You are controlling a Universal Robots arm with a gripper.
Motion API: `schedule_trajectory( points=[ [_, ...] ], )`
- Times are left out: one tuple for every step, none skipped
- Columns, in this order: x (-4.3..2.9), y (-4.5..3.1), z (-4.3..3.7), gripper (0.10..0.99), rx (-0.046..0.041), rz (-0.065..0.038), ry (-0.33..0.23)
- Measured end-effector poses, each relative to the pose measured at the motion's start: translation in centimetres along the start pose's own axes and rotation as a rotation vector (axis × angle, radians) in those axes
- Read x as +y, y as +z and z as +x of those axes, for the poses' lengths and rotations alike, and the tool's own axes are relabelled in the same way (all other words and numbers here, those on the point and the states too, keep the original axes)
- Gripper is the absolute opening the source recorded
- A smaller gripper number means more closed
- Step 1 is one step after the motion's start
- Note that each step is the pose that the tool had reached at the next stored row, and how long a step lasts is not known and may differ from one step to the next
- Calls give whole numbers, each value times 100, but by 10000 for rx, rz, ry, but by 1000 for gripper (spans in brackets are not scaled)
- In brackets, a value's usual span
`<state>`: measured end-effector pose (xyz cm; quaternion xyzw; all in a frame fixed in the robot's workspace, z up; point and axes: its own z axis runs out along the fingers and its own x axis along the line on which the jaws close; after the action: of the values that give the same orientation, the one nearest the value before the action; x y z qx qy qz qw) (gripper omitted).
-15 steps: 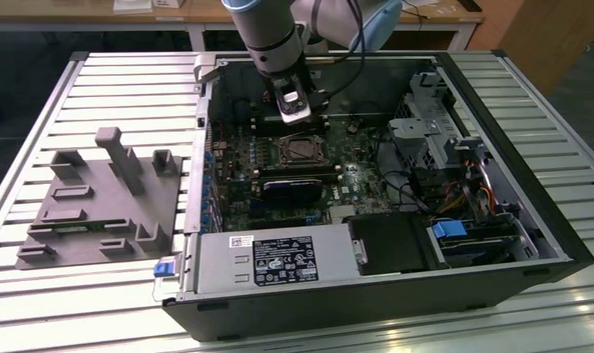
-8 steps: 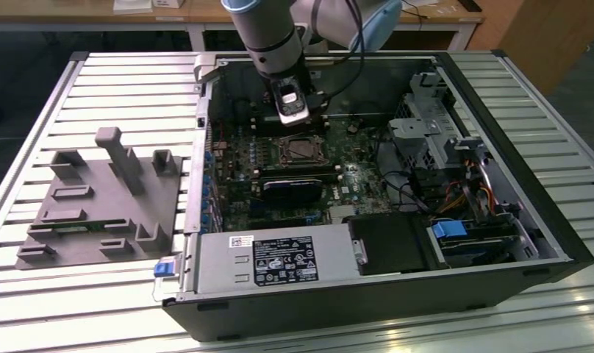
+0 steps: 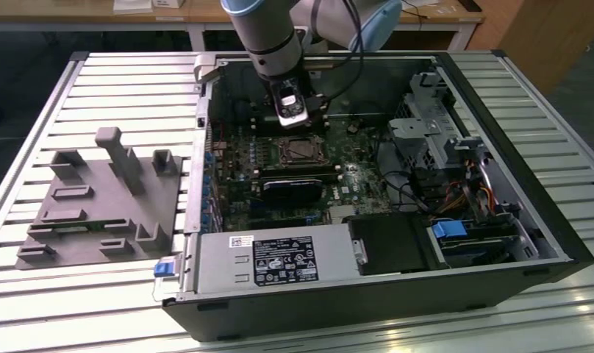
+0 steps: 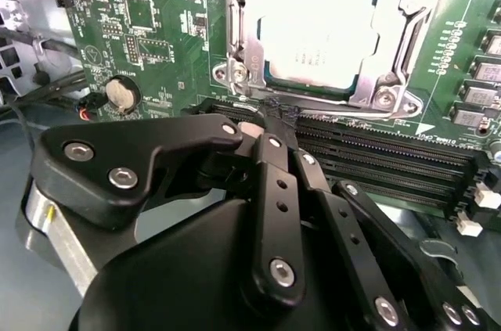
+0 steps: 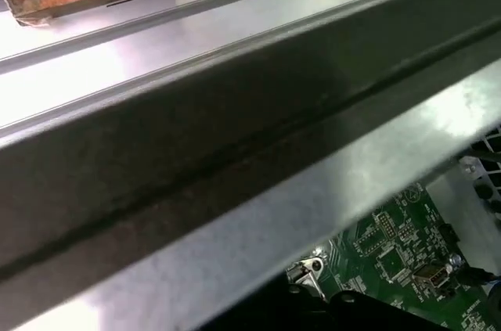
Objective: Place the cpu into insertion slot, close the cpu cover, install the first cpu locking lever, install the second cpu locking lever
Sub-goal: 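Install the first cpu locking lever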
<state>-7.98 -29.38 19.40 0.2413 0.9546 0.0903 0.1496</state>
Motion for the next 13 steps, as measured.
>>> schedule_trajectory(
  points=[
    [-2, 6, 2, 102, -8, 13, 6],
    [-3, 11, 3, 102, -17, 28, 11],
    [-4, 16, 4, 102, -27, 46, 15],
    [-6, 21, 6, 102, -36, 62, 19],
    [-7, 26, 7, 102, -47, 82, 23],
    [-8, 30, 7, 102, -56, 100, 27],
    [-9, 36, 8, 102, -65, 114, 31],
    [-9, 42, 8, 102, -72, 119, 37],
    [-9, 48, 8, 102, -75, 122, 43],
    [-9, 52, 6, 102, -77, 127, 50],
    [-8, 54, 4, 102, -78, 132, 54],
    [-8, 54, 4, 102, -78, 134, 54],
    [-8, 54, 3, 102, -78, 134, 55]
  ],
)
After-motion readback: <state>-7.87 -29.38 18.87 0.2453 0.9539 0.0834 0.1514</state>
